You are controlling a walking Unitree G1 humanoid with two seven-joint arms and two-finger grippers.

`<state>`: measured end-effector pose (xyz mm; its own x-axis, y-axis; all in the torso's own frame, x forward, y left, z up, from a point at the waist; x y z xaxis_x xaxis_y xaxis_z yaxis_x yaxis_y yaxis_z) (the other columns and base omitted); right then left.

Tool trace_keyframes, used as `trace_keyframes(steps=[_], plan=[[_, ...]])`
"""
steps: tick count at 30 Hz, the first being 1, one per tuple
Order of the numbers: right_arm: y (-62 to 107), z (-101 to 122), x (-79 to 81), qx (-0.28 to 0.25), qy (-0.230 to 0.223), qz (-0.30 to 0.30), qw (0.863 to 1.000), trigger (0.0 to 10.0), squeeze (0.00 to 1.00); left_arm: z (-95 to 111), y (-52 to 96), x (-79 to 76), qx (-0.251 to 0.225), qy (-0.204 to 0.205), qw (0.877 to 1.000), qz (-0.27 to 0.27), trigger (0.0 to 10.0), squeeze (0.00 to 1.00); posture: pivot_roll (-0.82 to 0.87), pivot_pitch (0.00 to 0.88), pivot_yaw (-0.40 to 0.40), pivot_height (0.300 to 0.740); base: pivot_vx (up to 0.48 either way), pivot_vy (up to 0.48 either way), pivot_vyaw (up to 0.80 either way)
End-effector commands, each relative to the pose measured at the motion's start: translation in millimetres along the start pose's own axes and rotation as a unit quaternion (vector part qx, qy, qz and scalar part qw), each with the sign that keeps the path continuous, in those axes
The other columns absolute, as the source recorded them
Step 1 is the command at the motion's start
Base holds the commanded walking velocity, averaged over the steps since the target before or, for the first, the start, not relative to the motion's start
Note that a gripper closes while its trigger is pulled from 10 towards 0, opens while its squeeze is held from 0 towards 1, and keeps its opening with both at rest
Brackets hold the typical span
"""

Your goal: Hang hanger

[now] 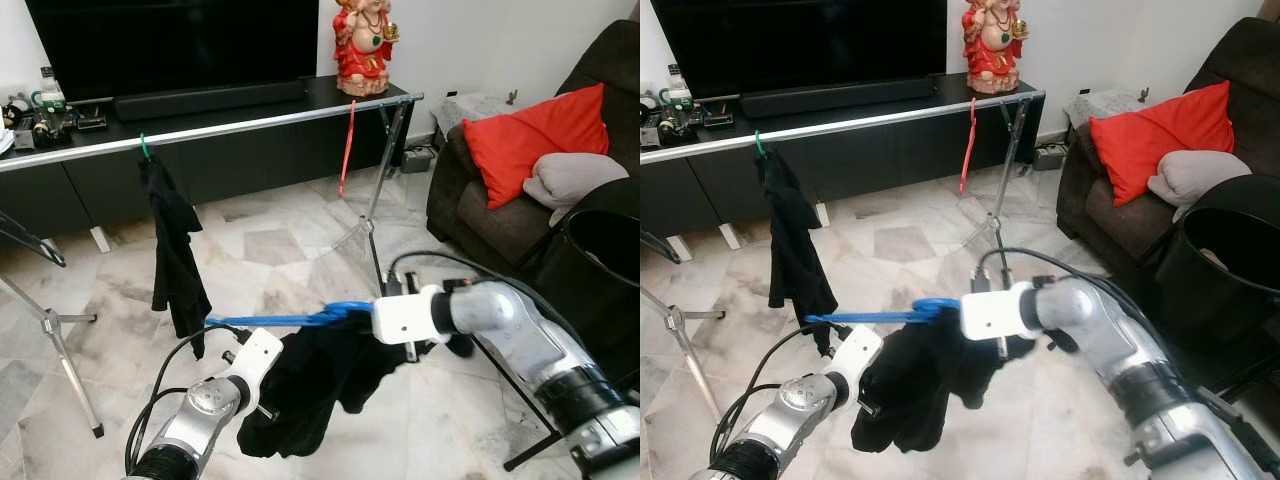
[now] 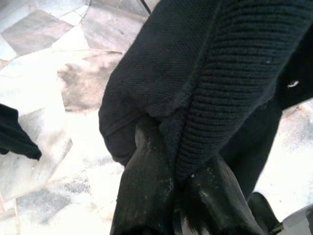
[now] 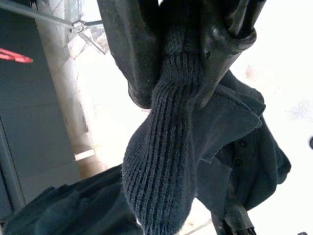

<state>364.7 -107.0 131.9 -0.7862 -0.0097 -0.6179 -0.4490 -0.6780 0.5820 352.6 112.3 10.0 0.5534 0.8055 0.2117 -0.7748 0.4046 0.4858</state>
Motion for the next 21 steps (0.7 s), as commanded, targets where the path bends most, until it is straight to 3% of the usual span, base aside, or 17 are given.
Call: trace_keyframes(steps=[1, 5, 8, 10, 13, 14, 15, 21], plan=[[19.8, -8, -14.0, -0.018, -0.046, -0.055, 0.997, 0.0, 0.0, -10, 2.6, 3.2, 0.02, -0.01, 1.0, 0.001, 0.0, 0.0, 0.05, 0.044, -0.032, 0.74, 0.0, 0.0, 0.0], [33.4, -17, -8.1, -0.046, -0.112, -0.071, 0.99, 0.0, 0.0, -12, 3.4, 3.1, 0.022, -0.011, 1.0, 0.0, 0.0, 0.0, 0.05, 0.047, -0.027, 0.74, 0.0, 0.0, 0.0], [50.8, -47, 11.2, 0.0, -0.135, -0.055, 0.989, 0.0, 0.0, -13, 4.2, 3.9, 0.025, -0.012, 1.0, 0.0, 0.0, 0.0, 0.04, 0.051, -0.023, 0.74, 0.0, 0.0, 0.0], [53.5, -52, 14.0, 0.01, -0.138, -0.052, 0.989, 0.0, 0.0, -13, 4.3, 4.1, 0.025, -0.013, 1.0, 0.0, 0.0, 0.0, 0.04, 0.051, -0.023, 0.74, 0.0, 0.0, 0.0], [67.1, -79, 35.6, 0.07, -0.141, -0.014, 0.987, 0.0, 0.0, -15, 4.7, 4.4, 0.027, -0.013, 1.0, -0.001, 0.0, 0.0, 0.04, 0.053, -0.022, 0.74, 0.0, 0.0, 0.0], [78.0, -97, 48.8, 0.11, -0.149, 0.005, 0.983, 0.0, 0.0, -15, 4.9, 4.7, 0.028, -0.014, 1.0, -0.001, 0.0, 0.0, 0.04, 0.054, -0.02, 0.74, 0.0, 0.0, 0.0], [78.0, -97, 48.8, 0.11, -0.149, 0.005, 0.983, 0.0, 0.0, -15, 4.9, 4.7, 0.028, -0.014, 1.0, -0.001, 0.0, 0.0, 0.04, 0.054, -0.02, 0.74, 0.0, 0.0, 0.0], [101.1, -113, 85.7, 0.136, -0.175, 0.085, 0.972, 0.0, 0.0, -18, 7.0, 6.6, 0.033, -0.016, 0.999, -0.002, 0.0, 0.0, 0.04, 0.058, -0.016, 0.74, 0.0, 0.0, 0.0]])
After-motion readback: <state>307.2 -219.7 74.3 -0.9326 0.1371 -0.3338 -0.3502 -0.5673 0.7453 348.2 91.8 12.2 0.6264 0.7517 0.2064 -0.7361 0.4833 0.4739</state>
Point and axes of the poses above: a point about 5 cm out from each wrist's last joint towards the gripper, its own y axis pointing back from the gripper into the wrist, its own z axis along the axis of the wrist's last joint, x = y × z, the point moved 5 cm from there along -y, pointing out of the wrist towards the gripper, and after that the axes turned 4 degrees about -y, right-handed, at the moved point
